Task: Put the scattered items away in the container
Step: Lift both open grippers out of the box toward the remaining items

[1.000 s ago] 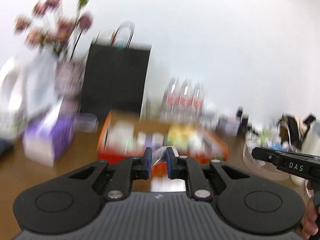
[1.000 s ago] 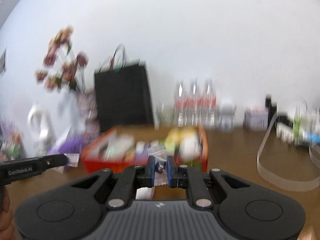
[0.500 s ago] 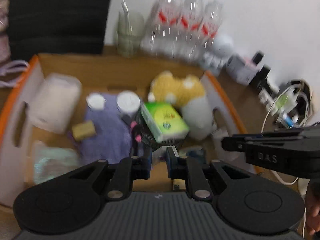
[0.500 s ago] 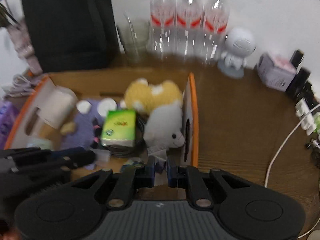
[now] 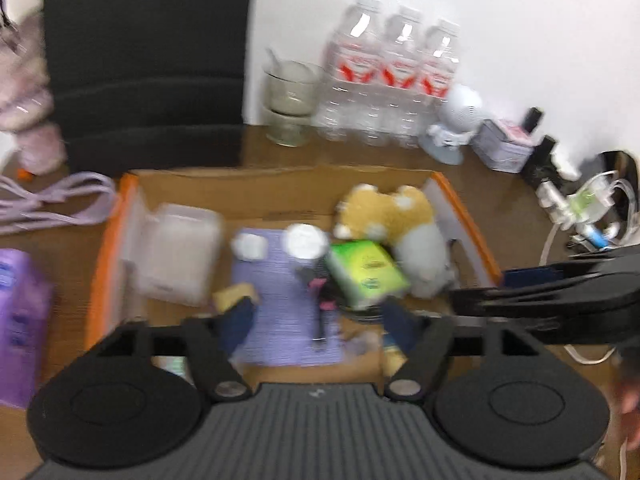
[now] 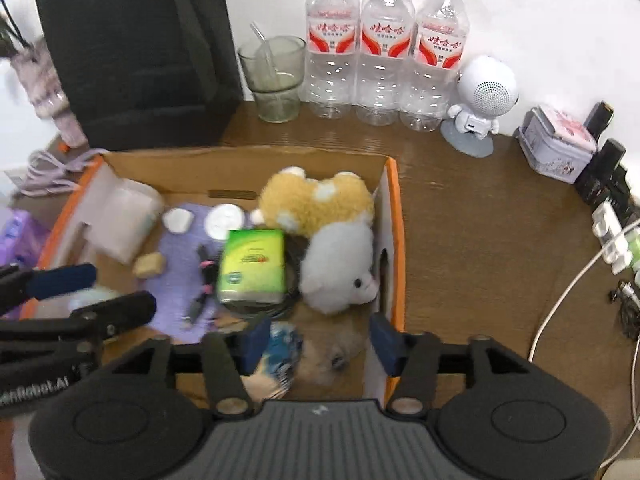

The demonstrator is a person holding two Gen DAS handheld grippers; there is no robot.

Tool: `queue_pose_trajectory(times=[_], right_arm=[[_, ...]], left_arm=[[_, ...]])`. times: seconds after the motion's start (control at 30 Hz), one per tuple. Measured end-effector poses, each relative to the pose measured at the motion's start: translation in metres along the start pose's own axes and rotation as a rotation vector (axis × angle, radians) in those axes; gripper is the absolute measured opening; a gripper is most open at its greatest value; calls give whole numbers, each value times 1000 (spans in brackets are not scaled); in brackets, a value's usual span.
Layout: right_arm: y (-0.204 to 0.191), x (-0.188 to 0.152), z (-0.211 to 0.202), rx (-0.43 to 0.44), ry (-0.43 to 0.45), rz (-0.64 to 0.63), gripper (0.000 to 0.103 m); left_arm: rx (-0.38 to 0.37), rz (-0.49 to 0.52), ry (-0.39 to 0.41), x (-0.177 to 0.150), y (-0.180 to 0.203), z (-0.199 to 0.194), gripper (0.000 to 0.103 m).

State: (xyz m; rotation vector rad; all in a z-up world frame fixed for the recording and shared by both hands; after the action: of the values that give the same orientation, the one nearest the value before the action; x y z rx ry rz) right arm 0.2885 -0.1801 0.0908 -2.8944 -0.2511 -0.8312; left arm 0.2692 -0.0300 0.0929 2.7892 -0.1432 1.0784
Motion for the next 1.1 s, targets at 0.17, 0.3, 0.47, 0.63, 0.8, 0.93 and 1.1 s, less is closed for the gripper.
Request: queue_pose_trajectory(times=[0.17, 0.3, 0.47, 0.63, 0.8, 0.93, 1.1], right_arm=[[-4, 10, -48, 35, 23, 18, 78], [-17, 9, -73, 40, 62, -23, 86], [-31, 4, -97, 33, 105, -70, 86], [-36, -17, -139, 32, 474, -95, 90], [-45, -73, -135, 98, 750, -136, 101], [-46, -83, -115, 100, 708, -98, 100], [-37, -100, -103, 77, 677, -84, 101]], left_arm=[[130, -55, -46, 11, -32, -35, 97], [136, -127, -48, 6, -45, -57, 99], [194, -90, 10, 0, -42, -82, 99], [189, -1, 478, -37, -27, -147, 103], [184, 33, 639, -84, -16, -156, 103], [183, 25, 617, -87, -17, -149, 103], [160, 71, 587, -108, -15, -136, 103]])
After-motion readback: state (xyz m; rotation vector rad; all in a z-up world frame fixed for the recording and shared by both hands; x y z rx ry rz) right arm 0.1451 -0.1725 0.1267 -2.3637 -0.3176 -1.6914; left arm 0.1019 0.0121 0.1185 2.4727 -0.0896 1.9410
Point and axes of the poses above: each gripper's, at about its wrist camera, not at the fingertips, and z roughly the way its jaws point, y to its right, x to its top, the point moved 4 cm from there along z, roughly the way its jaws point, and after that the axes turned 6 degrees about y, right-handed, at the moved point
